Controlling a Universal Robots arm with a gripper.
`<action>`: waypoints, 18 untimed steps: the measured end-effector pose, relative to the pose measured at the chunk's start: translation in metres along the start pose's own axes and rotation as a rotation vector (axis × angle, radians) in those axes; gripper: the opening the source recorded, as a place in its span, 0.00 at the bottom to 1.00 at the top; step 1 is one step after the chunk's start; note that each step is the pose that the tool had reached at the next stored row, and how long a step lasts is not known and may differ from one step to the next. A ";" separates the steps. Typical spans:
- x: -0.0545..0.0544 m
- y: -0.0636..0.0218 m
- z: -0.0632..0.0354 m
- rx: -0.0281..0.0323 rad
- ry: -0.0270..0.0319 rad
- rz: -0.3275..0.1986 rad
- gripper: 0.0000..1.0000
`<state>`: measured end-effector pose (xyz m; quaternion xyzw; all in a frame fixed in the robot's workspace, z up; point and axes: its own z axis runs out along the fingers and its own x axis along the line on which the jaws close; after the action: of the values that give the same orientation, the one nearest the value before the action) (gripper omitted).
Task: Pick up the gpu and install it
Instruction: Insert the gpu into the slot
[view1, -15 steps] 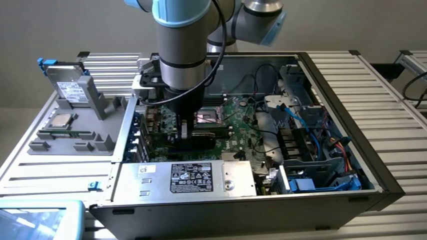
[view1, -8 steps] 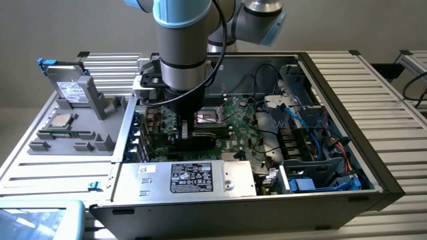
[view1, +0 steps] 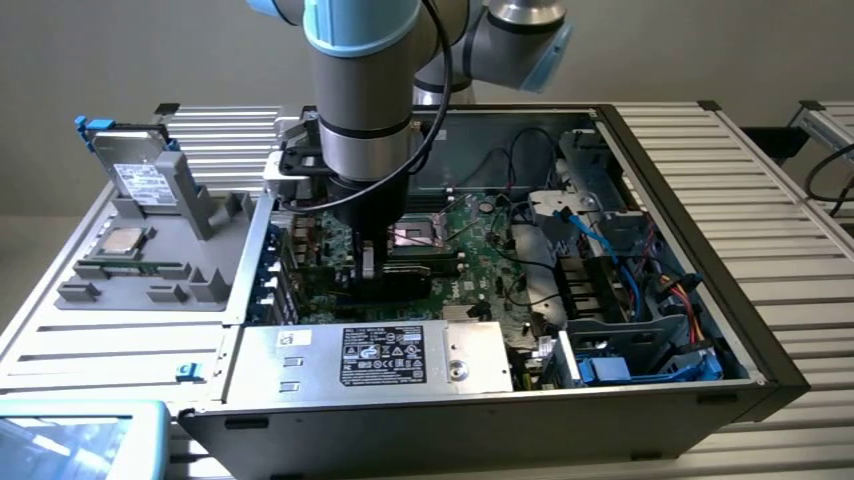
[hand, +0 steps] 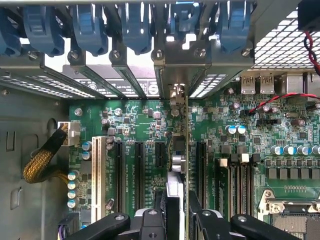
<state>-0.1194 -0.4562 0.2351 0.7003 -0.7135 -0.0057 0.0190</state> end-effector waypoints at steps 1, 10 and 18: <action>0.000 0.0000 0.0000 0.0000 0.0000 0.000 0.28; 0.000 0.0003 -0.0002 -0.0001 0.0002 0.001 0.36; 0.000 0.0008 -0.0223 0.0029 0.0005 0.000 0.36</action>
<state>-0.1194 -0.4562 0.2575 0.7004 -0.7135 -0.0045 0.0182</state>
